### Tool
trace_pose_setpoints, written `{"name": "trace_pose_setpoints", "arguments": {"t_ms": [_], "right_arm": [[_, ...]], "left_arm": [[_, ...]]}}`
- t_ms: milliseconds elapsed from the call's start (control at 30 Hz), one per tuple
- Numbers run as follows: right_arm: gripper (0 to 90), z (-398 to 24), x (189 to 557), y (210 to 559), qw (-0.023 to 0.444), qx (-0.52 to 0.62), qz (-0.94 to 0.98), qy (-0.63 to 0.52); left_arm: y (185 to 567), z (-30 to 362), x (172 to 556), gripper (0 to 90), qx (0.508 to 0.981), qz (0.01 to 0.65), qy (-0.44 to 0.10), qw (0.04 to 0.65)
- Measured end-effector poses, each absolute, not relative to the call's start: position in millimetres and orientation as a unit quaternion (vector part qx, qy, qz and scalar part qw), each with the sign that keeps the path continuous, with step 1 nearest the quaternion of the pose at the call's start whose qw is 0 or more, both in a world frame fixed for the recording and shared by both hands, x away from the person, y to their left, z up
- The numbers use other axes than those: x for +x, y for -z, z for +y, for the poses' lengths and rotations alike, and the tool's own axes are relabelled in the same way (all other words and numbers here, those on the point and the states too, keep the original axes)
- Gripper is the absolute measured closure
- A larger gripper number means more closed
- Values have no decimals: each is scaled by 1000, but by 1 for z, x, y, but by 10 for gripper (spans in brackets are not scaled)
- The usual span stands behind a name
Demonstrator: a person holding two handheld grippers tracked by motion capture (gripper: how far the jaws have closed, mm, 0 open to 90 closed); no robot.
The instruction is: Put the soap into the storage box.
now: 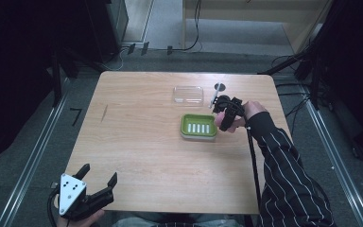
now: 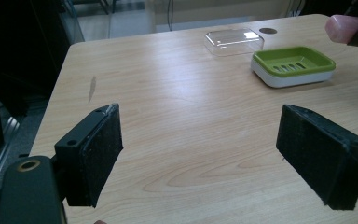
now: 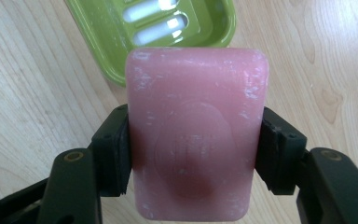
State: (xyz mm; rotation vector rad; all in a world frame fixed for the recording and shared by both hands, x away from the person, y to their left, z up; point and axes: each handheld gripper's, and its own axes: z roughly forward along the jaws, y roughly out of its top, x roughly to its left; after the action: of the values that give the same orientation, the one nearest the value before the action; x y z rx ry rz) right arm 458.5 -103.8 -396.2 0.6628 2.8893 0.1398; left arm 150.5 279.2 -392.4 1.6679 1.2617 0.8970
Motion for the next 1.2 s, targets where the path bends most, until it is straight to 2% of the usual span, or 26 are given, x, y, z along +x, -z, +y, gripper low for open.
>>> {"name": "trace_pose_setpoints", "arguments": {"t_ms": [1200], "right_arm": [[388, -48, 471, 402, 85, 145, 984, -50]], "left_arm": [[392, 290, 133, 148, 649, 524, -371, 409]]}}
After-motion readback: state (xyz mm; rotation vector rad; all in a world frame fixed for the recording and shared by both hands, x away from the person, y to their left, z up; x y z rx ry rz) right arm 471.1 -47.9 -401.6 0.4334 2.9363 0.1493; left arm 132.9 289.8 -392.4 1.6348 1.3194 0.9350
